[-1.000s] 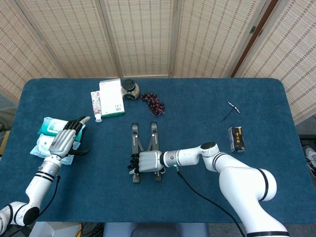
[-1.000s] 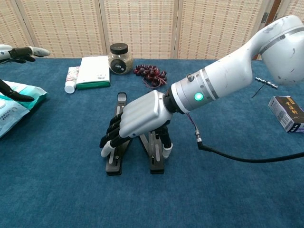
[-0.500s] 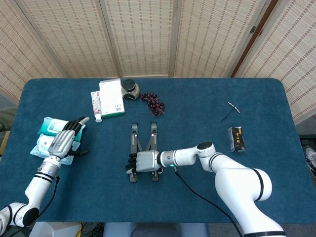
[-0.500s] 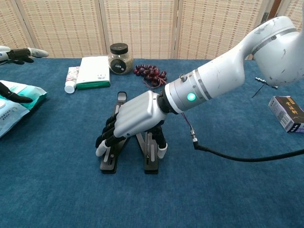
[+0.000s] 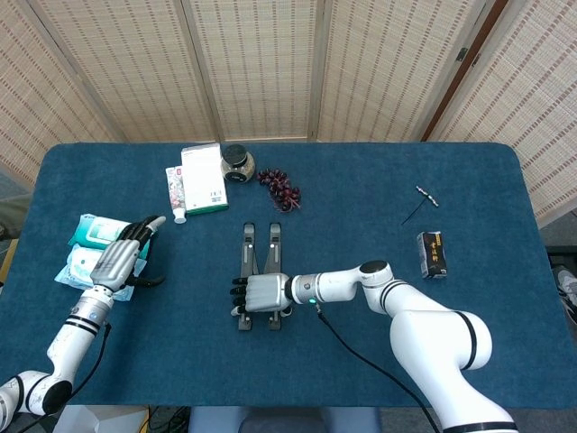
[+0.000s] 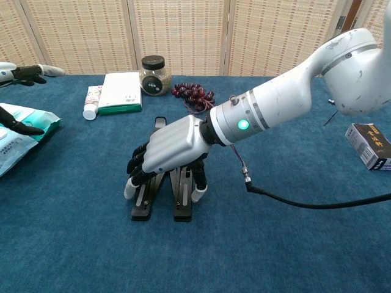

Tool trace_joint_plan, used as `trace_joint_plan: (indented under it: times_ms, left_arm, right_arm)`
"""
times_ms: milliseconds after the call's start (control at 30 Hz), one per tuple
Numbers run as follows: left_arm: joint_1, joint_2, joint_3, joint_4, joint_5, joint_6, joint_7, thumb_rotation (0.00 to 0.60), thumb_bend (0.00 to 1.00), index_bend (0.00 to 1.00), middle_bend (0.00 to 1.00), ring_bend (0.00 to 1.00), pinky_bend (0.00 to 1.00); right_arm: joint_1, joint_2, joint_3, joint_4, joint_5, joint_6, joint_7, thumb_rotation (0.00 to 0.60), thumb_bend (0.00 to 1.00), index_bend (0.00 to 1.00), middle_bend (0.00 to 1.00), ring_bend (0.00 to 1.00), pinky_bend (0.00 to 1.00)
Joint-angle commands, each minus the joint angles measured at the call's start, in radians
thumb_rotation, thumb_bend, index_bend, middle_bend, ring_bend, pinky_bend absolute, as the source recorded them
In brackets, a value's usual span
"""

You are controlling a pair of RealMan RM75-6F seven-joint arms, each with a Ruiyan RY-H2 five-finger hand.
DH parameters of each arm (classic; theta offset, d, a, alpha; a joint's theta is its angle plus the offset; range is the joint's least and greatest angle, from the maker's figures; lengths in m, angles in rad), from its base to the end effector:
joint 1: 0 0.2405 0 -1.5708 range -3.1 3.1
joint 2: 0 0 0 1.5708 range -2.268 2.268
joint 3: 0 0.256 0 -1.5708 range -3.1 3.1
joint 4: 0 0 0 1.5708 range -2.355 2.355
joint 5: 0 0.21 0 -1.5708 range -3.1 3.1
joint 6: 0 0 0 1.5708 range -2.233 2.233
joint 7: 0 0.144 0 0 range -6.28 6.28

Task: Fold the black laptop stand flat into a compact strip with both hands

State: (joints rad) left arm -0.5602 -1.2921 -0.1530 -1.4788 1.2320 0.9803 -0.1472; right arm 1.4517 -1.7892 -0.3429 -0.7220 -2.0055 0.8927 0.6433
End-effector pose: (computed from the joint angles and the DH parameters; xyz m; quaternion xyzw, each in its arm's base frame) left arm -0.2418 0.3346 0.0746 -0.6395 -0.4901 -0.4052 0.4321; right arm -0.0286 -0.3837 -0.1055 0.9731 0.0126 0.2215 0.0614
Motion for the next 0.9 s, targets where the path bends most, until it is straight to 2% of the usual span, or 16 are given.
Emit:
trace_joint_plan:
  times_ms: [33,333,467,533,567,633,700,733,767,833,900]
  left_arm:
    - [0.001,0.0,0.0,-0.001,0.001,-0.001,-0.002,0.6,0.15,0.02,0.03,0.06,0.0]
    - [0.002,-0.007,0.001,0.007,0.004,-0.006,-0.009,0.6,0.15,0.02,0.03,0.06,0.0]
    - [0.001,-0.01,0.001,0.008,0.006,-0.007,-0.011,0.6,0.15,0.02,0.03,0.06,0.0]
    - [0.001,-0.012,0.001,0.01,0.007,-0.007,-0.011,0.6,0.15,0.02,0.03,0.06,0.0]
    - [0.002,-0.013,0.0,0.01,0.007,-0.007,-0.011,0.6,0.15,0.02,0.03,0.06,0.0]
    - [0.001,-0.012,-0.001,0.01,0.008,-0.006,-0.01,0.6,0.15,0.02,0.03,0.06,0.0]
    - [-0.001,-0.012,-0.003,0.009,0.008,-0.006,-0.008,0.6,0.15,0.02,0.03,0.06,0.0]
    - [-0.001,-0.012,-0.004,0.008,0.008,-0.006,-0.007,0.6,0.15,0.02,0.03,0.06,0.0]
    - [-0.001,-0.012,-0.005,0.008,0.008,-0.005,-0.006,0.6,0.15,0.02,0.03,0.06,0.0]
    - [-0.002,-0.01,-0.007,0.005,0.009,-0.002,-0.002,0.6,0.15,0.02,0.03,0.06,0.0]
    - [-0.002,-0.007,-0.007,0.001,0.01,0.0,0.003,0.6,0.15,0.02,0.03,0.06,0.0]
  right_arm:
    - [-0.009,-0.009,0.004,0.016,0.007,0.013,0.004,0.6,0.15,0.21,0.41,0.01,0.0]
    - [-0.034,-0.036,0.007,0.071,0.016,0.052,0.014,0.6,0.21,0.39,0.59,0.19,0.03]
    - [-0.049,-0.049,0.009,0.095,0.02,0.069,0.012,0.6,0.22,0.43,0.65,0.26,0.05]
    - [-0.053,-0.052,0.008,0.103,0.02,0.075,0.008,0.6,0.22,0.44,0.65,0.27,0.06]
    - [-0.054,-0.052,0.008,0.104,0.02,0.076,0.005,0.6,0.22,0.44,0.62,0.26,0.06]
    - [-0.056,-0.045,0.013,0.091,0.028,0.074,0.003,0.6,0.22,0.37,0.47,0.17,0.06]
    - [-0.06,-0.034,0.027,0.071,0.041,0.072,-0.022,0.6,0.19,0.21,0.27,0.05,0.06]
    - [-0.063,-0.027,0.036,0.058,0.05,0.07,-0.036,0.6,0.15,0.11,0.14,0.01,0.06]
    - [-0.068,-0.019,0.045,0.042,0.059,0.07,-0.055,0.6,0.12,0.04,0.06,0.0,0.04]
    - [-0.08,0.007,0.069,-0.003,0.085,0.063,-0.107,0.6,0.08,0.0,0.0,0.0,0.01]
    - [-0.094,0.038,0.091,-0.056,0.111,0.057,-0.157,0.6,0.06,0.0,0.0,0.0,0.0]
